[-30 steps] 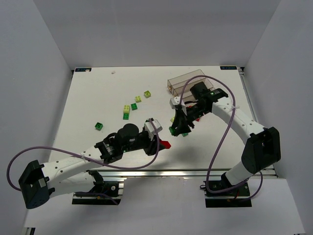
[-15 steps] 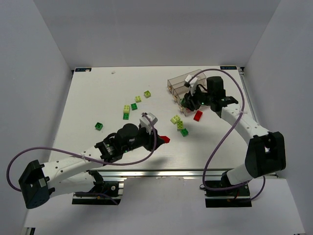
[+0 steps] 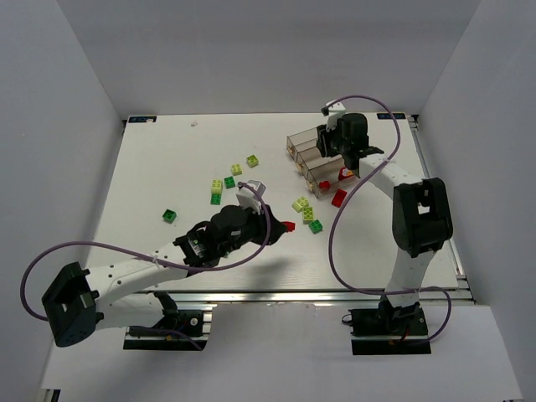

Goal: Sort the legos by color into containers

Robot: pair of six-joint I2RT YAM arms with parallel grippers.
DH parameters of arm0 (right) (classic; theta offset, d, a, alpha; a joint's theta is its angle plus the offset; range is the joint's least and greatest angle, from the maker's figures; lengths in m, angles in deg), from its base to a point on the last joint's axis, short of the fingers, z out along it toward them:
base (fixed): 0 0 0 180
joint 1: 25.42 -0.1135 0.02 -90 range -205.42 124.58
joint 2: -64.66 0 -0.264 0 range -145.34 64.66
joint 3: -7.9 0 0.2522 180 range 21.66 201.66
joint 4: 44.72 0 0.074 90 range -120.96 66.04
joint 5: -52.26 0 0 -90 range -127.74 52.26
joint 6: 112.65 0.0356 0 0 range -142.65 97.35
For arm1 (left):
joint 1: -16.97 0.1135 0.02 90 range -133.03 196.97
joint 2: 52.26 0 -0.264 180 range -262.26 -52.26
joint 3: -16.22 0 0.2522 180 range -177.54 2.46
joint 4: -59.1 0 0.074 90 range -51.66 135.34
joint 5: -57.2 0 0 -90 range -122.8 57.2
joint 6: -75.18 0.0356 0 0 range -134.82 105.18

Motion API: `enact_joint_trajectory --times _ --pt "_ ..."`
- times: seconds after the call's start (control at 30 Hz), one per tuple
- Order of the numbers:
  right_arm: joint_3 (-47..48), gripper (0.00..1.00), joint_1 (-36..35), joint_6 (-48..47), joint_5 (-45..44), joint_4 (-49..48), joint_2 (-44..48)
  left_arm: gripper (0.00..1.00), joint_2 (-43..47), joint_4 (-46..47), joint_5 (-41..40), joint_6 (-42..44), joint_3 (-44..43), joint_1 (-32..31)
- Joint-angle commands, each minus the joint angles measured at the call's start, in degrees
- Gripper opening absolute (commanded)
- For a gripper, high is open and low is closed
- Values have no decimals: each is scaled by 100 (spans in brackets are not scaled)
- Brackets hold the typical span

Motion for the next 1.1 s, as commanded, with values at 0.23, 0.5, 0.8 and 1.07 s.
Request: enact_joint_trajectory --times 0.23,0.5,0.8,1.07 --pt "668 10 104 130 -91 -276 -550 0 503 304 -423 -529 79 -22" --pt "616 23 210 122 129 -170 -735 0 415 321 -475 -573 18 -22" --pt "773 74 333 165 472 58 -858 0 -226 85 -449 -502 -650 100" --pt "932 89 605 114 1016 576 -244 0 -1192 -47 551 -863 -1458 839"
